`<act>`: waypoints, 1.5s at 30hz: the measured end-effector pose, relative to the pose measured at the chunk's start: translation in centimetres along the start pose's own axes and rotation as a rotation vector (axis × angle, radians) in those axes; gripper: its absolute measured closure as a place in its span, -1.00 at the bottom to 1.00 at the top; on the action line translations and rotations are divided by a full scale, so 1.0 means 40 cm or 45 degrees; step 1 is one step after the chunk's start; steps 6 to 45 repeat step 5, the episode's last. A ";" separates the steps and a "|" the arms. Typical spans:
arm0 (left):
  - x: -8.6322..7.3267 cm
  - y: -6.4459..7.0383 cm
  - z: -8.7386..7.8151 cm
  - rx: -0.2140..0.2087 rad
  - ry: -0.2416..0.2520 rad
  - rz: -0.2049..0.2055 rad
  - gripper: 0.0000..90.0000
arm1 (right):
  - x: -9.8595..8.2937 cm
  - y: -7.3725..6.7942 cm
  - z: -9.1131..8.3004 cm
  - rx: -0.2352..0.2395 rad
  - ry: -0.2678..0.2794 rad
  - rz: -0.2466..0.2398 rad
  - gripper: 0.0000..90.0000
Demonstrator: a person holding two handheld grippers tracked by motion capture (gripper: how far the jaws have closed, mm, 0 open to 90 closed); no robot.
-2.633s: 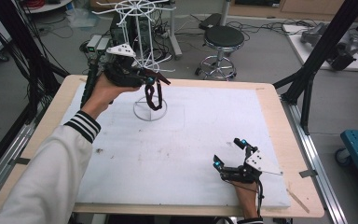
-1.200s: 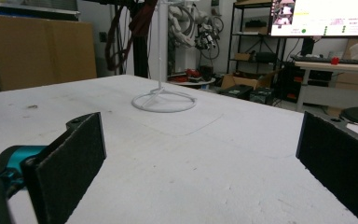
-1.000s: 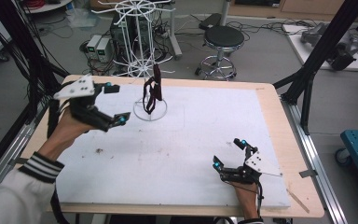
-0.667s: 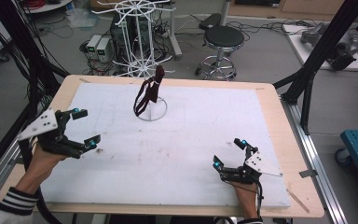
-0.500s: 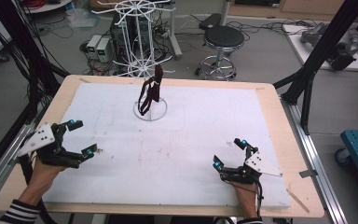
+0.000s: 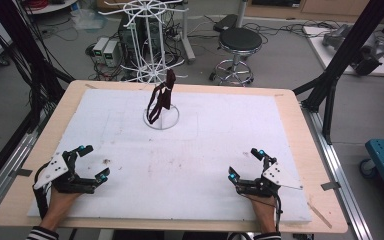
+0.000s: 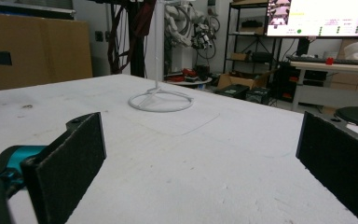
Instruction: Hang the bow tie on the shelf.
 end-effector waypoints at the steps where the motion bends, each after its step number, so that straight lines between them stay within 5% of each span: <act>1: 0.000 -0.001 -0.002 -0.002 0.007 -0.006 -0.96 | 0.000 0.000 0.000 0.000 0.000 0.000 -0.99; 5: -0.001 -0.001 -0.010 0.031 0.053 -0.014 -0.96 | 0.000 0.000 0.000 -0.009 0.002 -0.006 -0.99; 45: -0.001 -0.001 -0.010 0.031 0.053 -0.014 -0.96 | 0.000 0.000 0.000 -0.009 0.002 -0.006 -0.99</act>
Point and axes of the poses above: each handheld gripper's, and its own axes: z roughly forward along the jaws, x roughly out of its top, y roughly to its right, the point moved 5 cm from there along z, roughly forward along the jaws, and after that the axes turned 9 degrees about -y, right-handed, at the moved point
